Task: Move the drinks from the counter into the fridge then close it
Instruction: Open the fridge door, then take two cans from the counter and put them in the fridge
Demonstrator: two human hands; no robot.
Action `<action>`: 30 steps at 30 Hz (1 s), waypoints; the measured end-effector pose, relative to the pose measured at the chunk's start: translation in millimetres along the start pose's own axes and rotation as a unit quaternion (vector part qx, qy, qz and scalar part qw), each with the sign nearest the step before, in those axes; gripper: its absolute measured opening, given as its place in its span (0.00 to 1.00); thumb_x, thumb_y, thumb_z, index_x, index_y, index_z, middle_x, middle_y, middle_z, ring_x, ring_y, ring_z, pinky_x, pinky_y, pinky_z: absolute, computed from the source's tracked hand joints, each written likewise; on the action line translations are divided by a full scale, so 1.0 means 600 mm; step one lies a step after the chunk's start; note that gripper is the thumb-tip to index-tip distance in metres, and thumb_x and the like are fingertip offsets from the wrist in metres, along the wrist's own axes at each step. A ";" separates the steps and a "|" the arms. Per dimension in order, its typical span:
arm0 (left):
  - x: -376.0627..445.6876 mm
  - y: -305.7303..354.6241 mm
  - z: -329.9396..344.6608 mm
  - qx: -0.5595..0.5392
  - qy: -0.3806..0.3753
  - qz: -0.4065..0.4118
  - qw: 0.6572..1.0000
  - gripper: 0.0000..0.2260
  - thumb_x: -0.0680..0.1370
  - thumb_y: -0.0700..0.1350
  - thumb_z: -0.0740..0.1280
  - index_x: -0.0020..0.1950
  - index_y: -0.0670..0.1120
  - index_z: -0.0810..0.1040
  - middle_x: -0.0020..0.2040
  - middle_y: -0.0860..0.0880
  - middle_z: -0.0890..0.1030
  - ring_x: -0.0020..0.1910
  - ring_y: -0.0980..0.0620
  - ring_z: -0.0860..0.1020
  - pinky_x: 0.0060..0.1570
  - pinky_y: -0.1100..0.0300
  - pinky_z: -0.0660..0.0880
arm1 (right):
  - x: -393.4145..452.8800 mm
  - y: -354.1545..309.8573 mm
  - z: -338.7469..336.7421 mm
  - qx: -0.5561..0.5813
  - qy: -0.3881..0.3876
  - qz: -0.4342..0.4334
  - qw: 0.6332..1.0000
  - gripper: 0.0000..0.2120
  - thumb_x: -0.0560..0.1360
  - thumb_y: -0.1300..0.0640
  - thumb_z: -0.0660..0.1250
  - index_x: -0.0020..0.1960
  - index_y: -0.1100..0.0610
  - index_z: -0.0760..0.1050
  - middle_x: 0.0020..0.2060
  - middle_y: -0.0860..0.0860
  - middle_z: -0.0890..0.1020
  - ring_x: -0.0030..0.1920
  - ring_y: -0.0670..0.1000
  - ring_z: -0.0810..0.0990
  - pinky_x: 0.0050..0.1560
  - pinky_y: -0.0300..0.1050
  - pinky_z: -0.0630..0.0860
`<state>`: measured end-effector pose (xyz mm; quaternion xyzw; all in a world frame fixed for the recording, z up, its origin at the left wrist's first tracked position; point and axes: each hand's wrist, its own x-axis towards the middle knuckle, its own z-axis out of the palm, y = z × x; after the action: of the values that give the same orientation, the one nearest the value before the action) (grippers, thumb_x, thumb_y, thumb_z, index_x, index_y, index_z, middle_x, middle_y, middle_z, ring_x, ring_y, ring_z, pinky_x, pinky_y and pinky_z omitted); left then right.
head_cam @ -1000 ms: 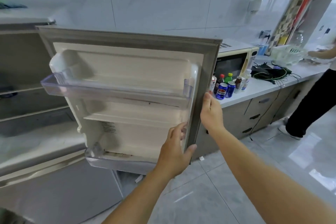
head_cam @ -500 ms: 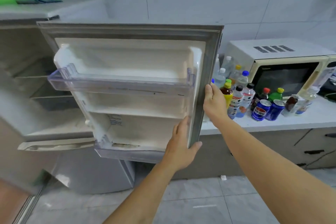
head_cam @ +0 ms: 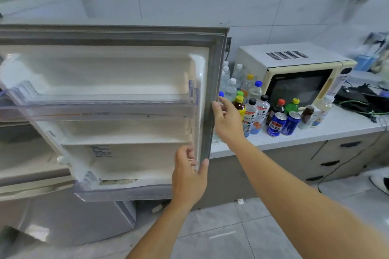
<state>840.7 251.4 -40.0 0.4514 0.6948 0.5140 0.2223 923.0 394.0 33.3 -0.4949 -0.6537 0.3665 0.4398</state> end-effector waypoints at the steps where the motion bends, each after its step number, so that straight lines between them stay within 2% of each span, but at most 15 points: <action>1: -0.003 -0.004 0.007 -0.014 -0.005 0.003 1.000 0.17 0.75 0.51 0.70 0.55 0.61 0.63 0.48 0.59 0.71 0.44 0.61 0.76 0.36 0.71 0.72 | -0.003 0.003 -0.007 -0.005 -0.006 0.009 1.000 0.21 0.81 0.47 0.63 0.73 0.52 0.69 0.56 0.46 0.80 0.50 0.41 0.78 0.48 0.37 0.75; 3: -0.008 -0.015 0.022 -0.031 -0.039 0.004 0.999 0.15 0.75 0.49 0.71 0.52 0.60 0.65 0.43 0.56 0.73 0.42 0.60 0.76 0.37 0.69 0.73 | -0.013 0.014 -0.022 -0.019 -0.004 0.018 1.000 0.22 0.80 0.49 0.66 0.72 0.50 0.69 0.54 0.45 0.79 0.47 0.39 0.78 0.43 0.31 0.72; 5: -0.011 -0.029 0.039 -0.034 -0.097 -0.008 0.995 0.12 0.76 0.49 0.71 0.50 0.59 0.69 0.39 0.56 0.76 0.38 0.59 0.76 0.41 0.67 0.73 | -0.031 0.036 -0.042 -0.024 0.006 0.030 0.999 0.19 0.79 0.50 0.67 0.69 0.50 0.72 0.52 0.44 0.80 0.48 0.40 0.79 0.46 0.33 0.76; 6: -0.013 -0.036 0.048 -0.037 -0.130 -0.016 0.991 0.09 0.76 0.48 0.71 0.48 0.58 0.72 0.37 0.57 0.77 0.36 0.59 0.76 0.43 0.69 0.72 | -0.042 0.052 -0.053 -0.027 0.008 0.041 0.999 0.17 0.79 0.49 0.67 0.67 0.50 0.74 0.50 0.43 0.81 0.48 0.41 0.80 0.48 0.37 0.78; 8: -0.019 -0.049 0.066 -0.050 -0.202 -0.041 0.977 0.05 0.76 0.47 0.72 0.45 0.55 0.77 0.35 0.57 0.79 0.36 0.57 0.77 0.46 0.73 0.72 | -0.071 0.090 -0.078 -0.039 0.017 0.070 0.997 0.14 0.79 0.49 0.67 0.63 0.50 0.77 0.47 0.40 0.81 0.48 0.40 0.80 0.47 0.35 0.76; 10: -0.028 -0.059 0.085 -0.072 -0.259 -0.083 0.960 0.03 0.77 0.45 0.71 0.45 0.52 0.80 0.36 0.54 0.81 0.39 0.52 0.80 0.45 0.62 0.79 | -0.107 0.136 -0.103 -0.051 0.045 0.109 0.992 0.11 0.78 0.50 0.68 0.59 0.50 0.79 0.46 0.40 0.81 0.47 0.39 0.79 0.46 0.35 0.74; 11: -0.032 -0.062 0.094 -0.080 -0.274 -0.097 0.954 0.03 0.77 0.43 0.70 0.45 0.50 0.80 0.36 0.53 0.81 0.39 0.52 0.81 0.41 0.59 0.79 | -0.125 0.161 -0.116 -0.055 0.061 0.130 0.988 0.11 0.78 0.50 0.68 0.59 0.51 0.80 0.46 0.41 0.82 0.47 0.40 0.80 0.47 0.36 0.75; 13: -0.037 -0.063 0.112 -0.088 -0.288 -0.105 0.948 0.03 0.78 0.41 0.69 0.45 0.48 0.81 0.37 0.51 0.81 0.37 0.55 0.80 0.36 0.64 0.77 | -0.153 0.204 -0.142 -0.060 0.088 0.167 0.980 0.11 0.78 0.52 0.69 0.58 0.52 0.81 0.45 0.43 0.82 0.47 0.42 0.80 0.49 0.40 0.78; 16: -0.031 -0.059 0.144 -0.078 -0.312 -0.106 0.941 0.02 0.78 0.42 0.69 0.46 0.48 0.81 0.39 0.48 0.82 0.36 0.55 0.81 0.36 0.65 0.77 | -0.178 0.258 -0.179 -0.055 0.120 0.207 0.969 0.08 0.77 0.55 0.69 0.56 0.53 0.81 0.44 0.45 0.83 0.46 0.44 0.80 0.52 0.45 0.79; 19: -0.016 -0.056 0.184 -0.055 -0.329 -0.107 0.937 0.01 0.78 0.44 0.70 0.47 0.50 0.81 0.40 0.50 0.83 0.39 0.54 0.82 0.41 0.61 0.80 | -0.193 0.306 -0.213 -0.035 0.123 0.244 0.961 0.10 0.77 0.54 0.70 0.57 0.53 0.79 0.43 0.45 0.81 0.44 0.43 0.79 0.44 0.35 0.75; 22: 0.013 -0.048 0.242 -0.042 -0.330 -0.123 0.935 0.04 0.77 0.46 0.69 0.50 0.54 0.79 0.44 0.52 0.83 0.44 0.53 0.82 0.46 0.57 0.82 | -0.186 0.358 -0.251 -0.002 0.114 0.286 0.951 0.12 0.75 0.51 0.71 0.58 0.51 0.78 0.45 0.48 0.81 0.46 0.44 0.80 0.42 0.34 0.72; 27: 0.095 -0.019 0.388 -0.014 -0.318 -0.139 0.938 0.12 0.77 0.49 0.69 0.58 0.59 0.72 0.52 0.57 0.80 0.52 0.58 0.78 0.56 0.50 0.79 | -0.089 0.443 -0.327 0.022 0.116 0.315 0.942 0.13 0.74 0.50 0.72 0.57 0.53 0.79 0.45 0.47 0.80 0.46 0.44 0.80 0.42 0.35 0.72; 30: 0.152 0.006 0.486 -0.003 -0.272 -0.152 0.950 0.18 0.76 0.49 0.71 0.63 0.60 0.69 0.57 0.57 0.79 0.51 0.61 0.76 0.50 0.57 0.76 | 0.004 0.489 -0.376 0.002 0.091 0.300 0.950 0.13 0.74 0.47 0.72 0.55 0.50 0.77 0.47 0.47 0.80 0.46 0.44 0.79 0.41 0.36 0.72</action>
<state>1022.5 479.6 -131.1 0.4622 0.6667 0.3341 0.4798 1229.3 476.8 -156.8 -0.6987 -0.4316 0.4363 0.3678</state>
